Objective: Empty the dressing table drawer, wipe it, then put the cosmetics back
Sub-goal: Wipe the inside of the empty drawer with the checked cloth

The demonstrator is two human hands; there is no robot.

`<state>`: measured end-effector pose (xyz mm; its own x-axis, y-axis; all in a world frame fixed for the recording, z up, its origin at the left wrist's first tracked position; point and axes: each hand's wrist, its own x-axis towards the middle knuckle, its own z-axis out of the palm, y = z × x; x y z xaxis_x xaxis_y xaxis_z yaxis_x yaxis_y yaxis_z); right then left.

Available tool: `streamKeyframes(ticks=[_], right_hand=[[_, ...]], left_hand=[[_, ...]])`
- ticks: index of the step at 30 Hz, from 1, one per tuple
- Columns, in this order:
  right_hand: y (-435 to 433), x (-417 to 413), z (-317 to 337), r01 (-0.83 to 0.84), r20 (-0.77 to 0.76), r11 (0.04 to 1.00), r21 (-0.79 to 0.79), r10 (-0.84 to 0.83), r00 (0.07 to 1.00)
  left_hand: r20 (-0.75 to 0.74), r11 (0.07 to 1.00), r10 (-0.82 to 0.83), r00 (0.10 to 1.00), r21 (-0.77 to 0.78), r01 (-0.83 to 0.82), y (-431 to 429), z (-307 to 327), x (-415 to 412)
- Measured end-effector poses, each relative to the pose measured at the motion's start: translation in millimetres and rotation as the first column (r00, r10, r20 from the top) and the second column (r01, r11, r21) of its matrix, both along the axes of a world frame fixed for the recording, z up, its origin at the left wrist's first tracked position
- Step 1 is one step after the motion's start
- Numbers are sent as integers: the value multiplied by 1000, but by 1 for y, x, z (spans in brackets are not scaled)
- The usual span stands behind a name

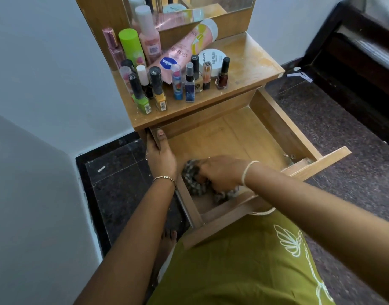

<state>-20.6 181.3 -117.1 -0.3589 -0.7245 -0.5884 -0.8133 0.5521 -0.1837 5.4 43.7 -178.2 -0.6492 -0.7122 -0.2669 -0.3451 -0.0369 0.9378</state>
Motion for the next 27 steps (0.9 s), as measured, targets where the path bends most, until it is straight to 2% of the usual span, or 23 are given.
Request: streamKeyframes(ticks=[3,7,11,15,18,22,27], right_hand=[[20,4,-4,-104,100,995,1,103,990],[28,-3,-3,-140,115,990,33,136,984],[60,-27,3,-42,149,990,135,21,989],[113,-62,3,92,39,976,197,-102,994],[130,-76,2,134,-14,966,219,-134,991],[118,-69,5,98,-50,969,227,-89,995],[65,-28,10,-31,46,991,129,25,999]], left_hand=[[-9,1000,-1,1000,-12,1,1,1,1],[-11,1000,7,1000,-13,-8,0,1,-1],[-26,1000,0,1000,4,0,0,1,-1],[-40,1000,9,999,28,-8,2,3,0],[-50,999,19,999,44,-17,3,5,0],[-43,999,26,999,39,-24,5,9,0],[-17,999,32,999,18,-32,4,9,0]])
